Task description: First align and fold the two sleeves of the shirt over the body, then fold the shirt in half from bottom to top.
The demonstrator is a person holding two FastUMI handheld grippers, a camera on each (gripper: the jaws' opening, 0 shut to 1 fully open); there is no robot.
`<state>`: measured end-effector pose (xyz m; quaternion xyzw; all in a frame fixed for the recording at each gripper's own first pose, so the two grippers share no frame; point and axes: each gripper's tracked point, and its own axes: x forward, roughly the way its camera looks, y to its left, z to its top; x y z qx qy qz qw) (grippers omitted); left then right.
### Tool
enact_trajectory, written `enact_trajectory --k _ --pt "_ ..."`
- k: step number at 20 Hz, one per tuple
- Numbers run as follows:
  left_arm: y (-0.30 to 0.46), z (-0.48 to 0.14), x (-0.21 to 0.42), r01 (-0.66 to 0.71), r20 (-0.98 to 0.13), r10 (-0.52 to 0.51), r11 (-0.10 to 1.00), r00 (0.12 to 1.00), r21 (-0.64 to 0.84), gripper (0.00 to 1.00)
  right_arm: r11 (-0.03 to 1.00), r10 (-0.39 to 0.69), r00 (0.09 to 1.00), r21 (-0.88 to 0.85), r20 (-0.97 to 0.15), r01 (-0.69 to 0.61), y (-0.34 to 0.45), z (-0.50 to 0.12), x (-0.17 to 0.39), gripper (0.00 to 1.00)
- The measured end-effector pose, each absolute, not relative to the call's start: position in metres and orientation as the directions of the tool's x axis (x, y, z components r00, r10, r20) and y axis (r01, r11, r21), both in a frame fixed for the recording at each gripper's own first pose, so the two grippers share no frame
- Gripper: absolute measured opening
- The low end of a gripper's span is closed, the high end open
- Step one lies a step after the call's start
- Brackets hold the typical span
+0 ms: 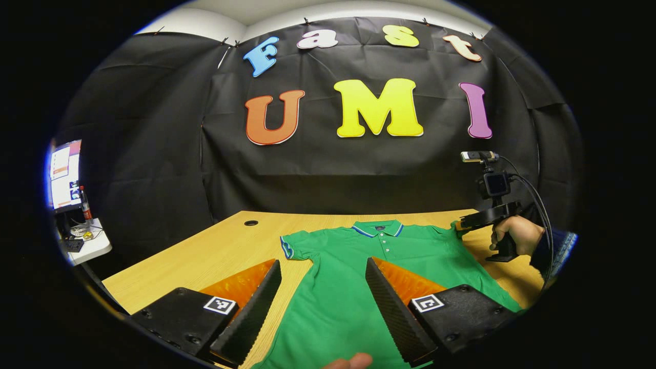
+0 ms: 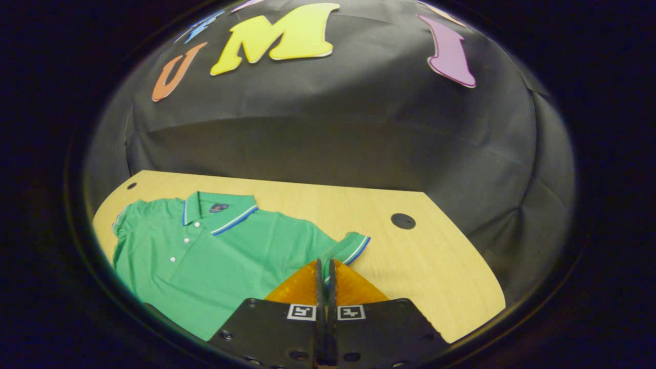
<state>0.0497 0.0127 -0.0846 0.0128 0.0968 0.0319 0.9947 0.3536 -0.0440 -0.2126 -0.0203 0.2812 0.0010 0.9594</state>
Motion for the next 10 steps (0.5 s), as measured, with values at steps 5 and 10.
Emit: enact_trajectory --k 5,10 --pt "0.013 -0.081 0.049 -0.063 -0.181 0.069 0.997 0.981 0.040 1.00 0.970 -0.004 0.876 -0.213 -0.483 -0.114 -0.008 -0.195 0.358 0.00" --pt "0.016 -0.079 0.049 -0.075 -0.175 0.081 0.996 0.981 0.040 1.00 0.913 0.147 0.886 -0.284 -0.440 -0.292 0.056 -0.181 0.340 0.39"
